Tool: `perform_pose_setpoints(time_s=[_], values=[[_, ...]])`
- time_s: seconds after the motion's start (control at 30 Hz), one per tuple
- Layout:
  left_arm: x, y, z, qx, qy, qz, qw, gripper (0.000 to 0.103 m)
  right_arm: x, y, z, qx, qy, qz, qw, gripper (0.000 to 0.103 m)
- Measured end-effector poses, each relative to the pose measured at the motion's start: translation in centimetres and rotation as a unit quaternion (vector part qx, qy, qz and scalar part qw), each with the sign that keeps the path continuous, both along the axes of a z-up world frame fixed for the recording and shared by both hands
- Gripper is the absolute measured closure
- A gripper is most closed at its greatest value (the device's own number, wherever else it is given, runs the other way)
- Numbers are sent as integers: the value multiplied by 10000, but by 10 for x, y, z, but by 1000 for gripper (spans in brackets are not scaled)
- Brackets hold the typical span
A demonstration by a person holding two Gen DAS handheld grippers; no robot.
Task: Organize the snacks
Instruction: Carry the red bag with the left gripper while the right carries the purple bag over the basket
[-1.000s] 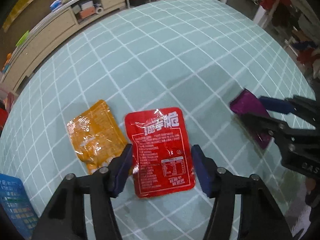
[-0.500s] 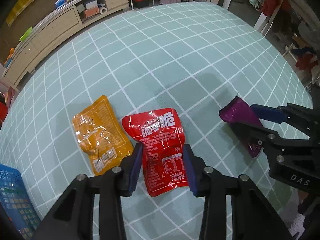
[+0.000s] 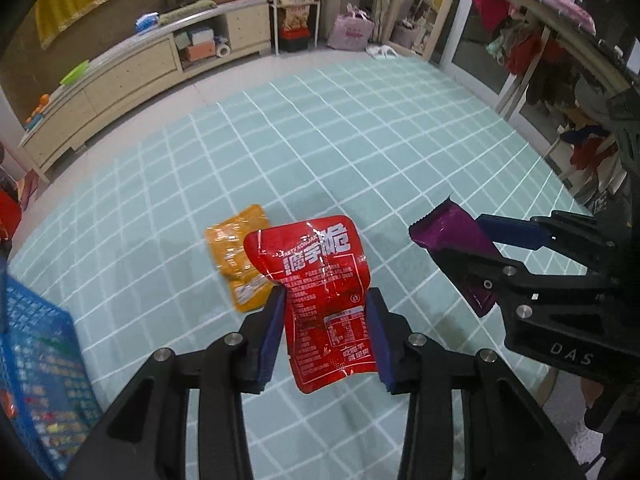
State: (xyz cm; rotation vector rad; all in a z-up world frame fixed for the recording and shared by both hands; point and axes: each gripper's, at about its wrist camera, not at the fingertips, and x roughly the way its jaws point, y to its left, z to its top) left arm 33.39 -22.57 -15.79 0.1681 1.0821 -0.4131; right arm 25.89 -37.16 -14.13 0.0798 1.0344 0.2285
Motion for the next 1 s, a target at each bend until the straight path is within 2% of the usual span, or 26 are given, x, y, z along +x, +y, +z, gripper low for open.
perform_pose_setpoints(time_s=[0.2, 0.43, 0.8, 1.0], values=[[-18, 32, 36, -82, -291, 234, 9993, 65, -11, 27, 30, 41, -157, 137, 9998, 51], [-47, 93, 79, -170, -716, 618, 9954, 65, -28, 73, 62, -32, -413, 419, 9983, 51], [-83, 193, 110, -360, -1039, 1208, 9866, 65, -45, 156, 95, 6, -771, 967, 9923, 51], [-96, 243, 119, -285, -1121, 1446, 9827, 65, -48, 205, 101, 39, -833, 1240, 9888, 51]])
